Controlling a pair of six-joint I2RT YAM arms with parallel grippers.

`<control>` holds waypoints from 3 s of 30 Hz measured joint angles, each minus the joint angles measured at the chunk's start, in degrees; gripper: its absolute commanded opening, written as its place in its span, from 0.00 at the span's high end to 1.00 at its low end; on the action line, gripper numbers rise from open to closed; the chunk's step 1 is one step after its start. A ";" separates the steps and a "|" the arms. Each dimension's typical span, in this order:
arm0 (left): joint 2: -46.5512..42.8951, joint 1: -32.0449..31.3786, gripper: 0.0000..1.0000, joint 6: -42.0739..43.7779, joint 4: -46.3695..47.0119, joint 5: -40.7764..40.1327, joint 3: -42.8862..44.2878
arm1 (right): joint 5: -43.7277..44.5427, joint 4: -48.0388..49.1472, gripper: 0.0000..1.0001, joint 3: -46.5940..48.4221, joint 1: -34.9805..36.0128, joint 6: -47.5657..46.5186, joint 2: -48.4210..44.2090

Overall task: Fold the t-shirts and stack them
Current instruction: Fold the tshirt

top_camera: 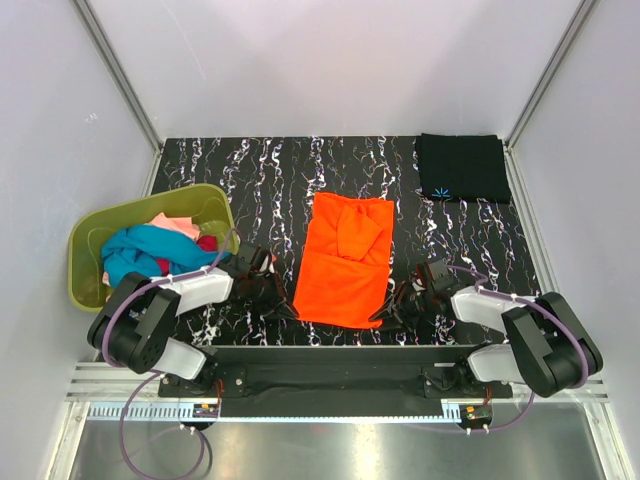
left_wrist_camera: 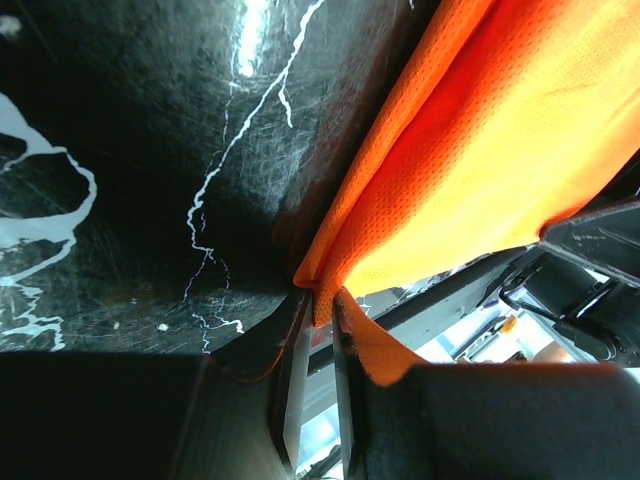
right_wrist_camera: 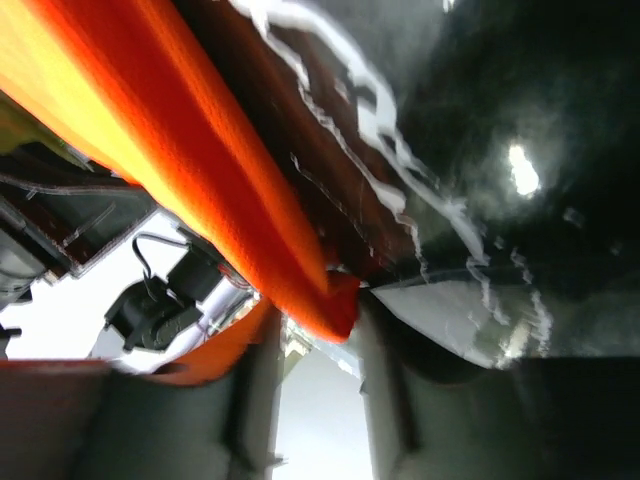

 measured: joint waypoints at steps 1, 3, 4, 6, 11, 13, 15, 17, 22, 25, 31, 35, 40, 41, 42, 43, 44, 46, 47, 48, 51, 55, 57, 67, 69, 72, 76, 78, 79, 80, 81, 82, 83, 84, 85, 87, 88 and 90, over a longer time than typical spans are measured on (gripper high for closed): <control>0.00 -0.09 0.80 -0.02 0.00 0.00 0.00 | 0.52 0.52 0.65 -0.11 0.04 0.22 0.09; 0.02 -0.37 0.80 -0.02 0.22 -0.04 0.02 | 1.73 1.77 0.71 -0.57 0.17 0.66 -0.02; 0.04 -0.55 0.80 -0.02 0.35 -0.07 0.02 | 2.25 2.08 0.74 -0.74 0.22 1.01 -0.35; 0.09 -0.68 0.82 -0.04 0.50 -0.07 0.00 | 3.50 2.40 0.85 -1.25 0.22 1.92 -1.18; 0.09 -1.40 1.00 0.02 0.55 -0.20 0.17 | 4.68 0.81 1.00 -0.31 0.24 1.62 -0.76; 0.09 -2.08 1.00 0.26 0.04 -0.76 0.61 | 4.70 -0.81 1.00 0.85 0.24 0.24 -0.15; 0.02 -3.41 1.00 0.63 -1.38 -2.19 1.57 | 5.49 -3.48 1.00 2.05 0.24 -1.81 -0.33; -0.57 -5.14 1.00 1.05 -2.84 -4.15 2.29 | 6.69 -7.04 1.00 3.41 0.24 -4.52 -1.05; -5.40 -9.97 1.00 1.38 -8.90 -9.86 2.78 | 9.46 -16.76 1.00 6.27 0.26 -10.73 -4.07; -11.37 -11.82 1.00 0.83 -11.91 -12.22 2.78 | 9.55 -22.21 1.00 8.09 0.68 -13.35 -6.49; -22.43 -15.65 1.00 -1.38 -17.31 -14.99 2.80 | 9.07 -30.77 1.00 10.67 2.36 -15.63 -15.28; -27.12 -18.34 1.00 -3.89 -20.83 -15.67 3.78 | 8.72 -37.07 1.00 12.55 3.19 -15.82 -21.92; -27.76 -19.69 1.00 -5.35 -25.68 -16.55 10.23 | 8.70 -43.15 1.00 16.37 3.21 -16.31 -24.24; -27.56 -19.69 1.00 -5.38 -26.47 -16.94 11.80 | 8.83 -44.09 1.00 17.59 3.19 -16.59 -23.58; -27.15 -19.69 1.00 -5.35 -27.50 -17.29 13.44 | 9.22 -44.89 1.00 19.26 3.19 -17.11 -22.49; -26.05 -19.69 1.00 -5.22 -28.50 -17.73 15.67 | 9.44 -45.51 1.00 21.05 3.19 -17.75 -21.18; -25.05 -19.67 1.00 -5.05 -28.87 -18.03 17.14 | 9.77 -46.07 1.00 22.99 3.19 -18.38 -19.61; -22.08 -19.45 1.00 -4.35 -30.32 -18.86 20.74 | 10.40 -46.25 1.00 26.75 3.13 -19.74 -15.72; -20.50 -19.06 1.00 -3.74 -30.88 -19.26 22.36 | 10.80 -46.42 1.00 28.72 3.10 -20.59 -13.40; -18.97 -18.40 1.00 -3.08 -31.41 -19.39 23.69 | 11.08 -46.38 1.00 30.53 2.95 -21.42 -11.10; -14.36 -14.82 1.00 -0.55 -32.81 -19.34 27.54 | 11.08 -46.75 1.00 35.39 1.36 -23.85 -5.18; -7.45 -9.68 1.00 3.19 -33.99 -18.58 33.94 | 10.71 -46.82 1.00 40.59 -3.04 -26.75 0.76; -3.30 -7.69 1.00 5.31 -34.32 -17.97 38.62 | 10.43 -46.75 1.00 42.91 -4.81 -28.02 3.39; 20.52 -1.11 0.85 13.70 -36.00 -15.28 62.66 | 7.56 -46.84 0.65 59.21 -10.97 -33.57 24.15; 26.69 0.55 0.66 15.28 -37.07 -15.39 68.41 | 7.54 -45.66 0.45 64.72 -11.96 -34.75 30.97; 38.45 3.52 0.42 17.33 -38.62 -15.85 80.41 | 7.17 -45.66 0.39 76.17 -13.64 -36.74 42.25; 44.57 6.56 0.31 18.71 -39.56 -17.90 85.42 | 8.59 -47.04 0.35 89.11 -15.26 -38.93 51.87; 44.59 7.80 0.34 19.23 -41.62 -18.97 87.84 | 9.92 -48.78 0.36 91.82 -15.61 -39.87 52.24; 44.02 8.04 0.40 19.54 -41.42 -19.17 88.87 | 10.51 -49.68 0.38 92.91 -15.65 -40.26 51.87; 43.01 8.11 0.43 19.76 -40.63 -19.15 88.83 | 10.97 -49.77 0.38 93.13 -15.65 -40.57 51.12; 41.11 8.00 0.45 20.09 -39.39 -18.73 87.71 | 11.15 -50.05 0.37 92.80 -15.52 -40.79 50.07; 39.06 7.78 0.45 20.24 -38.10 -18.01 85.96 | 11.15 -50.05 0.37 91.84 -15.32 -40.96 48.70; 36.04 7.50 0.45 20.33 -35.98 -16.70 82.44 | 11.17 -49.42 0.36 89.99 -15.04 -41.18 46.88; 32.39 7.15 0.45 20.35 -33.64 -15.47 77.75 | 11.17 -49.13 0.36 87.60 -14.56 -41.33 44.81; 29.18 6.80 0.43 20.35 -32.44 -14.32 73.70 | 11.08 -49.16 0.36 85.33 -13.99 -41.35 42.80; 24.09 6.12 0.38 20.55 -30.97 -12.70 66.88 | 10.88 -47.98 0.35 80.94 -12.70 -41.31 39.19; 22.77 5.70 0.36 20.76 -30.77 -12.24 64.78 | 10.91 -47.58 0.35 79.32 -12.24 -41.29 38.01; 22.10 5.14 0.33 21.73 -29.22 -11.58 61.75 | 10.95 -46.71 0.34 76.24 -11.26 -41.35 36.39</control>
